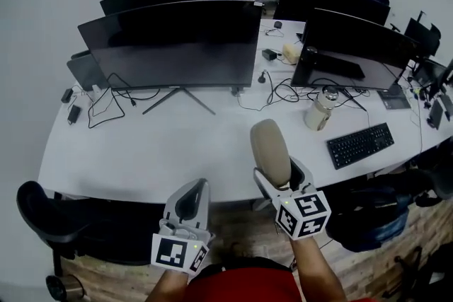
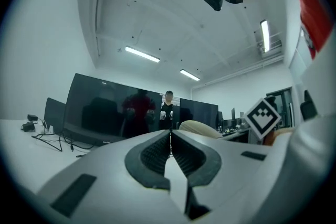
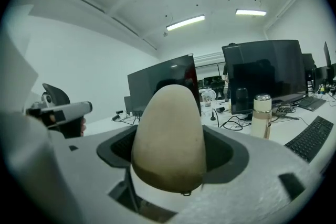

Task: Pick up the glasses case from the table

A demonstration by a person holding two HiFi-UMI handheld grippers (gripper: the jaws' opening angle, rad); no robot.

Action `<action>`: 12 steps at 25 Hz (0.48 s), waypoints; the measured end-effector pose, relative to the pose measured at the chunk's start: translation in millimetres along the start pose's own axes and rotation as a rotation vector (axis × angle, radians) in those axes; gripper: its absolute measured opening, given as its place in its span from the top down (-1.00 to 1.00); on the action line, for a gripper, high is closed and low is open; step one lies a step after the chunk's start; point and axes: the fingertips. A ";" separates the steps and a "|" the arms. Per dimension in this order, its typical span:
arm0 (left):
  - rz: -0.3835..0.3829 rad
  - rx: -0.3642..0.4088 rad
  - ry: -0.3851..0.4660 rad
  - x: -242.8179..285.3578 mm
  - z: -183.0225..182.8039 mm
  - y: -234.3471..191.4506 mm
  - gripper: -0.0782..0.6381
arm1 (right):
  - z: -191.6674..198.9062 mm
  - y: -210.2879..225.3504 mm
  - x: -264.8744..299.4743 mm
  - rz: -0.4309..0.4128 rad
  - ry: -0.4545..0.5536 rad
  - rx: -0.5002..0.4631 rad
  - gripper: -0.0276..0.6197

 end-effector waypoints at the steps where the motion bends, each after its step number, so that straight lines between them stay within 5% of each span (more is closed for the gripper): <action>1: 0.007 0.001 0.005 0.6 -2.5 1.2 0.75 | -5.5 -3.1 -7.6 -0.008 0.012 0.005 -0.22; 12: 0.040 0.016 0.031 7.6 -15.8 11.5 0.75 | -32.9 -21.3 -46.8 -0.026 0.093 -0.044 -0.22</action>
Point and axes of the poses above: the fingertips, and each gripper's own axes: x forward along the fingers, y to its right, z out of its underside, and after that the axes turned 11 degrees about z, right-handed
